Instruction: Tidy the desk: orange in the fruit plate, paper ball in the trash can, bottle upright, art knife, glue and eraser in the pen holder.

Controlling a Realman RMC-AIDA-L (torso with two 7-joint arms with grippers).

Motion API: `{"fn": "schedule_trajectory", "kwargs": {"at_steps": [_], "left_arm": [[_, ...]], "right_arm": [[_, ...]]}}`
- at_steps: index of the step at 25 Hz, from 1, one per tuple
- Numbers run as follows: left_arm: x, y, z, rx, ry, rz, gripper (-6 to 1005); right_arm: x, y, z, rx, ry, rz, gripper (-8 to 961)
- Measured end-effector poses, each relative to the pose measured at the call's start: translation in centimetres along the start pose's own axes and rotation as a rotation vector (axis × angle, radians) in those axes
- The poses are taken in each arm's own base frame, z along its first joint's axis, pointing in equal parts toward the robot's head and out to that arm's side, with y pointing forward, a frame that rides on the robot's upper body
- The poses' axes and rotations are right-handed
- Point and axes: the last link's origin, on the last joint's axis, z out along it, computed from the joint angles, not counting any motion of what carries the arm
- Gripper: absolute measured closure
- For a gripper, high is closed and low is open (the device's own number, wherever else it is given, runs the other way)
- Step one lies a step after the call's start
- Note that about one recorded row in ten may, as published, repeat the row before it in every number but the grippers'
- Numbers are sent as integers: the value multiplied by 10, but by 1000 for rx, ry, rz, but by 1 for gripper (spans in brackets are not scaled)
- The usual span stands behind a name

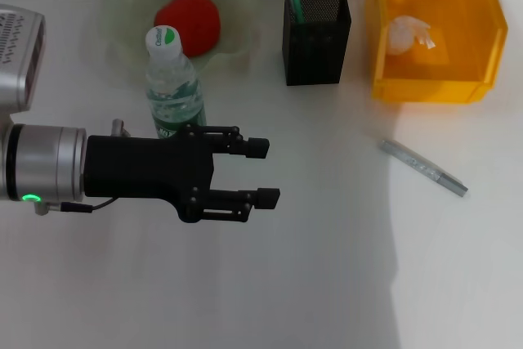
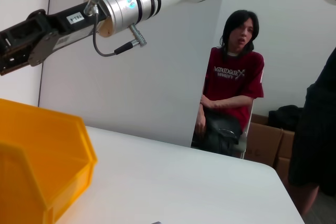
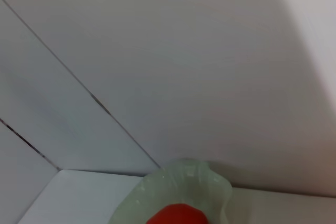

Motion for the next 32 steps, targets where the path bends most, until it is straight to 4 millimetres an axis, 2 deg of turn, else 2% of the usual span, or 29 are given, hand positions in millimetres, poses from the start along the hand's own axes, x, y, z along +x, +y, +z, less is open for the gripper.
{"fn": "schedule_trajectory", "kwargs": {"at_steps": [6, 7, 15, 17, 27, 32], "left_arm": [[0, 0, 1, -2, 5, 8, 308], [0, 0, 2, -3, 7, 10, 308], [2, -1, 2, -2, 15, 14, 308], [2, -1, 2, -2, 17, 11, 308], [4, -3, 1, 6, 13, 12, 308], [5, -5, 1, 13, 13, 15, 307]], "right_arm": [[5, 4, 13, 3, -14, -2, 481], [10, 6, 21, 6, -22, -17, 480], [31, 11, 39, 11, -60, -69, 471], [39, 13, 44, -4, -136, -95, 469], [52, 11, 58, 22, -321, -140, 458], [52, 10, 63, 47, -330, -150, 452]]}}
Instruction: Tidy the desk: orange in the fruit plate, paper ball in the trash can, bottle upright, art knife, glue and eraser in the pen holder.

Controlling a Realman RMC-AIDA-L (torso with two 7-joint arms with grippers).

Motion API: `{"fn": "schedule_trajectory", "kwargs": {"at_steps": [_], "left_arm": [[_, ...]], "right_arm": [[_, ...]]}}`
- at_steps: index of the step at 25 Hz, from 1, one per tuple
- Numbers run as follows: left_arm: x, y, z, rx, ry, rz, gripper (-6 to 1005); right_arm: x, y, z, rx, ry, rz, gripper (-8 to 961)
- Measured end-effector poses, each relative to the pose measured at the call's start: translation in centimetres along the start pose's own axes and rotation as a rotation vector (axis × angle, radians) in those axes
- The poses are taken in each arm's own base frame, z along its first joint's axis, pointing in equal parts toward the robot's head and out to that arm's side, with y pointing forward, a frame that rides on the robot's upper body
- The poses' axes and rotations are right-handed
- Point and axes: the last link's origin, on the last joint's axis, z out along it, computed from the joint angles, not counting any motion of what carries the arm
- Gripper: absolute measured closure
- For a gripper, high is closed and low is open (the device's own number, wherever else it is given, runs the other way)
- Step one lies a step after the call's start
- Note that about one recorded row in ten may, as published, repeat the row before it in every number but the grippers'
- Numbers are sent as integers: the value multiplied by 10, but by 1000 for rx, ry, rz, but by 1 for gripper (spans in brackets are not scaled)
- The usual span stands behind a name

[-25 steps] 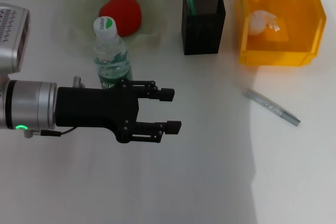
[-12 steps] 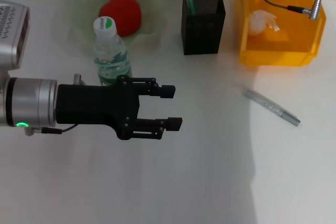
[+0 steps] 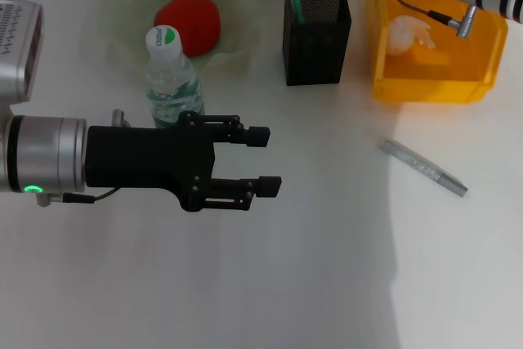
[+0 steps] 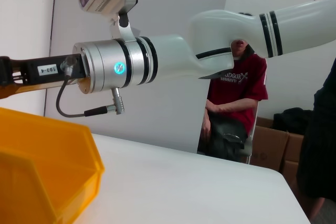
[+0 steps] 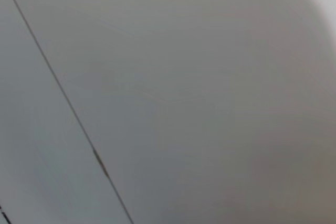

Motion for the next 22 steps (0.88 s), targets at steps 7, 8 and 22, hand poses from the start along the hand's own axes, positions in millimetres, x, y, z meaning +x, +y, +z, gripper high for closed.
{"fn": "schedule_trajectory", "kwargs": {"at_steps": [7, 8, 22], "left_arm": [[2, -1, 1, 5, 9, 2, 307], [2, -1, 1, 4, 10, 2, 307], [2, -2, 2, 5, 8, 2, 307]], "right_arm": [[0, 1, 0, -3, 3, -9, 445], [0, 1, 0, -7, 6, -12, 444], [2, -2, -14, -45, 11, -29, 442]]}}
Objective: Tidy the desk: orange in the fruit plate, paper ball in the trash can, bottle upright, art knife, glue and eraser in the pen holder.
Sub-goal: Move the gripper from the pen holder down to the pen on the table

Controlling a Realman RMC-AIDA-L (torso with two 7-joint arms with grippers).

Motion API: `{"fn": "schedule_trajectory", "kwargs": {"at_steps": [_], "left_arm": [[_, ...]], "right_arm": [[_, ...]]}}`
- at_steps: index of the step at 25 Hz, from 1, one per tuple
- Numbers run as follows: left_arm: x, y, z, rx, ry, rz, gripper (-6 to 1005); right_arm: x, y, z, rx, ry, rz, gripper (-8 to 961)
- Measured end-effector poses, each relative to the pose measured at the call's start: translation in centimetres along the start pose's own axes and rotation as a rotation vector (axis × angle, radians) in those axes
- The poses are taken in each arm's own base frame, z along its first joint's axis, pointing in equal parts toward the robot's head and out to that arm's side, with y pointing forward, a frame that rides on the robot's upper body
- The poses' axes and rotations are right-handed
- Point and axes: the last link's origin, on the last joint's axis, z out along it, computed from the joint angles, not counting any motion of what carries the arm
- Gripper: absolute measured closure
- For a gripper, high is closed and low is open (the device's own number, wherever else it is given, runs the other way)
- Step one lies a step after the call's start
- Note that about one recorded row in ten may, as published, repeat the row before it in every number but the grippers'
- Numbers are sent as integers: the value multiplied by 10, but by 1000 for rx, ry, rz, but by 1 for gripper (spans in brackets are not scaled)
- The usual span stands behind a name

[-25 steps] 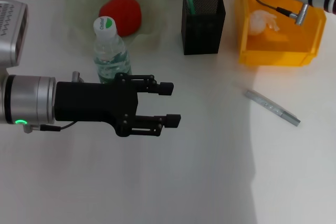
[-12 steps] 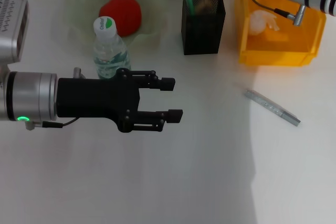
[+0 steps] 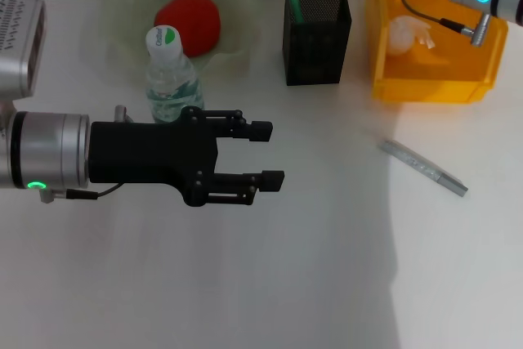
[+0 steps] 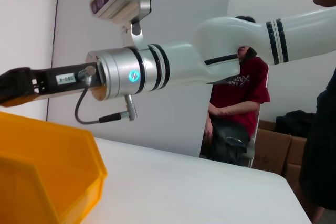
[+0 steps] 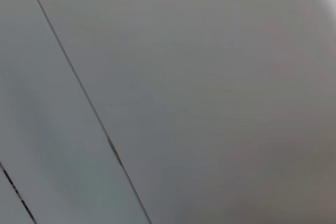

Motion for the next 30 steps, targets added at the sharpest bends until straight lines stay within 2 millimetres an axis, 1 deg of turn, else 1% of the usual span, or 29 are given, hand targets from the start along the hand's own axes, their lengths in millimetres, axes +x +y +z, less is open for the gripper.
{"fn": "schedule_trajectory", "kwargs": {"at_steps": [2, 4, 7, 8, 9, 11, 12, 13, 14, 17, 18, 19, 21, 22, 23, 24, 26, 27, 28, 30], "left_arm": [[-1, 0, -1, 2, -1, -2, 307], [-2, 0, -2, 5, -4, -4, 307], [-3, 0, -2, 7, -7, -5, 307], [-3, 0, -2, 7, -8, -5, 307], [-3, 0, -3, 6, -9, -5, 307], [-3, 0, -3, 5, -11, -5, 307], [-3, 1, -2, 4, -12, -5, 307], [-3, 1, -2, 4, -13, -5, 307], [-3, 1, -2, 3, -13, -5, 307], [-3, 1, -2, 3, -14, -5, 307], [-3, 1, -2, 2, -15, -4, 307], [-3, 1, -2, 1, -15, -2, 307], [-3, 1, -2, -4, -14, 1, 307], [-3, 2, -2, -7, -15, 3, 307], [-3, 2, -1, -9, -15, 4, 307], [-4, 3, -1, -11, -17, 4, 307], [-4, 3, 0, -15, -20, 4, 307], [-4, 3, 0, -16, -21, 4, 307], [-4, 3, 0, -16, -21, 4, 307], [-5, 4, 0, -16, -21, 4, 307]], "right_arm": [[-5, -3, -8, -11, 1, 4, 442], [-14, -8, -21, -21, 23, -5, 442], [-28, -8, -43, -54, 108, -17, 442], [-38, -4, -59, -73, 194, -35, 441], [-38, -4, -59, -73, 194, -35, 441], [-43, 4, -71, -94, 310, -61, 441], [-50, 13, -82, -87, 452, -105, 441], [-50, 13, -82, -87, 452, -105, 441], [-53, 16, -86, -71, 512, -127, 441], [-55, 25, -95, -1, 721, -186, 441], [-52, 29, -94, 19, 802, -206, 442], [-52, 29, -94, 19, 802, -206, 443], [-45, 33, -88, 30, 860, -223, 445], [-39, 34, -85, 37, 887, -232, 446], [-27, 37, -79, 48, 938, -255, 447], [-27, 37, -79, 48, 938, -255, 448], [-16, 39, -73, 58, 978, -276, 450], [-6, 39, -68, 57, 1002, -287, 451], [-6, 39, -68, 57, 1002, -287, 451], [2, 39, -62, 58, 1017, -295, 450]]}}
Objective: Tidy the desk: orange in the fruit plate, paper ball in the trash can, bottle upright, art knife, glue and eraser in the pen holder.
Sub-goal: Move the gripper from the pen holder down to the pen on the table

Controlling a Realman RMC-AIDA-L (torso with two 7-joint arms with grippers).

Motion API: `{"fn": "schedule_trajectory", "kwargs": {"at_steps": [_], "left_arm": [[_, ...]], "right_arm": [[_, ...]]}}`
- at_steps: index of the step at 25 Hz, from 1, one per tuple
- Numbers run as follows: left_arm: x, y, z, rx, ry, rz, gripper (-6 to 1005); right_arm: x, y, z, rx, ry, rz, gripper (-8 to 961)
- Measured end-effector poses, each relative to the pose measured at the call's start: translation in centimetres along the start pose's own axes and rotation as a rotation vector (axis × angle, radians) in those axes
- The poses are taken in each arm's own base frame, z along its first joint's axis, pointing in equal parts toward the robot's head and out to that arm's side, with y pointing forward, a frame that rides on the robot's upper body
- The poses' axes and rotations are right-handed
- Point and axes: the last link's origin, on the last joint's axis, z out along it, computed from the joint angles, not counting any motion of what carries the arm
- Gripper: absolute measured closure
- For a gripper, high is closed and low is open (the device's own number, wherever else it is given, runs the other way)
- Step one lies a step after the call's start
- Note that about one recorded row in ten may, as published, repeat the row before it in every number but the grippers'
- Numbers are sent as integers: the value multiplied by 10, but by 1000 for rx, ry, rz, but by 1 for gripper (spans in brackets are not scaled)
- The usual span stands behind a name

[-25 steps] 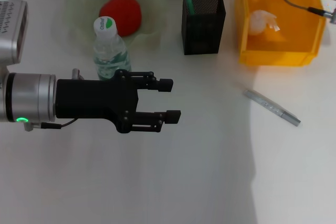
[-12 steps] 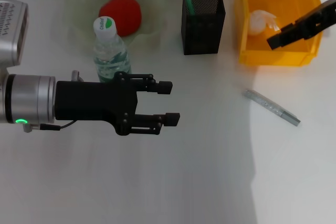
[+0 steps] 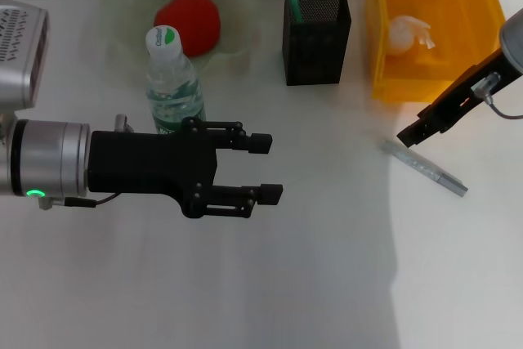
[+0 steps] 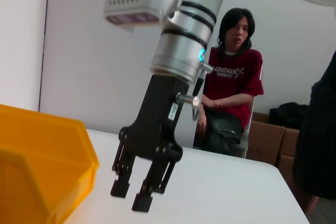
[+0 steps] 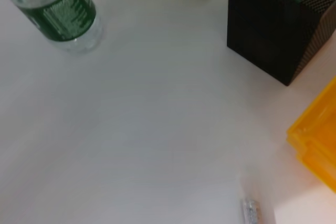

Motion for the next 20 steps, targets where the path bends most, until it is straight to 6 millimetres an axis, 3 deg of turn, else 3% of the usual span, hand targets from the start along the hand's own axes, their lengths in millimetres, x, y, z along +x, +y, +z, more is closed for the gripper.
{"fn": "schedule_trajectory", "kwargs": {"at_steps": [8, 19, 20], "left_arm": [[-1, 2, 1, -10, -7, -1, 307], [-3, 3, 1, -8, -5, -6, 306], [-3, 3, 1, -6, -6, -7, 306]], "right_arm": [[-1, -6, 36, 18, 24, 15, 453], [0, -8, 55, 55, 38, -1, 462], [0, -8, 57, 56, 42, -2, 519]]}}
